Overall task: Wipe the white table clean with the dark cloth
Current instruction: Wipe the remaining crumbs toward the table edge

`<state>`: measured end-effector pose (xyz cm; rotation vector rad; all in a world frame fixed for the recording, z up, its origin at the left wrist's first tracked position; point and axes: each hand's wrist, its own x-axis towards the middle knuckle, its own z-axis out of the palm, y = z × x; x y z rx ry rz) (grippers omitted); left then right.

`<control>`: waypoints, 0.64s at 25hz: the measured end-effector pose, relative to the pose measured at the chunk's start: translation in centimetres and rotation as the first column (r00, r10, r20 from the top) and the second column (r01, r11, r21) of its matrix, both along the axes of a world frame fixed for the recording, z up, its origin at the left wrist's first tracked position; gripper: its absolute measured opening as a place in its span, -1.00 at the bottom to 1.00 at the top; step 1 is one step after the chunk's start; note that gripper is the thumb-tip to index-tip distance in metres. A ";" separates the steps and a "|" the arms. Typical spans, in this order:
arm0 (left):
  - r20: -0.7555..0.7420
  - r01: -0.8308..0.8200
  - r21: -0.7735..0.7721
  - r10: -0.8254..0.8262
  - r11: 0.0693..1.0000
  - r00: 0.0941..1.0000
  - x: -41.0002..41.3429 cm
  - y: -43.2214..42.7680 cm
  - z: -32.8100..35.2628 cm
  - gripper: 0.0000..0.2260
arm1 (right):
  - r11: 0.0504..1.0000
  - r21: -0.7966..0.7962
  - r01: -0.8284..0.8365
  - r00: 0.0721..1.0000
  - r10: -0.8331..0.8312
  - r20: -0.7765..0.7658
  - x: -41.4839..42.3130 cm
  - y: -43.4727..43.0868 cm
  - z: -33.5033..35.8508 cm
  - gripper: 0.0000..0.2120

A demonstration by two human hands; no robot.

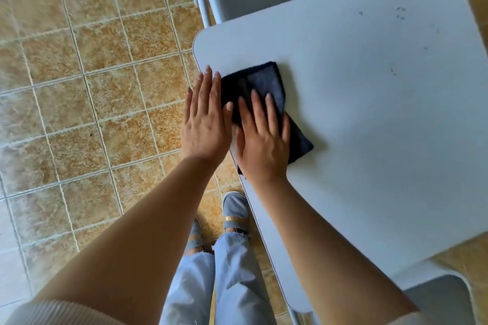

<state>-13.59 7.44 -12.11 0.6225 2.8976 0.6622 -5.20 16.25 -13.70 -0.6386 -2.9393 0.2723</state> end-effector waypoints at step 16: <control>-0.016 0.396 -0.103 -0.400 0.912 0.917 5.3 7.6 -0.8 -0.51 | 0.730 -0.018 0.683 0.728 -0.682 -0.065 8.5 8.5 -0.3 -0.55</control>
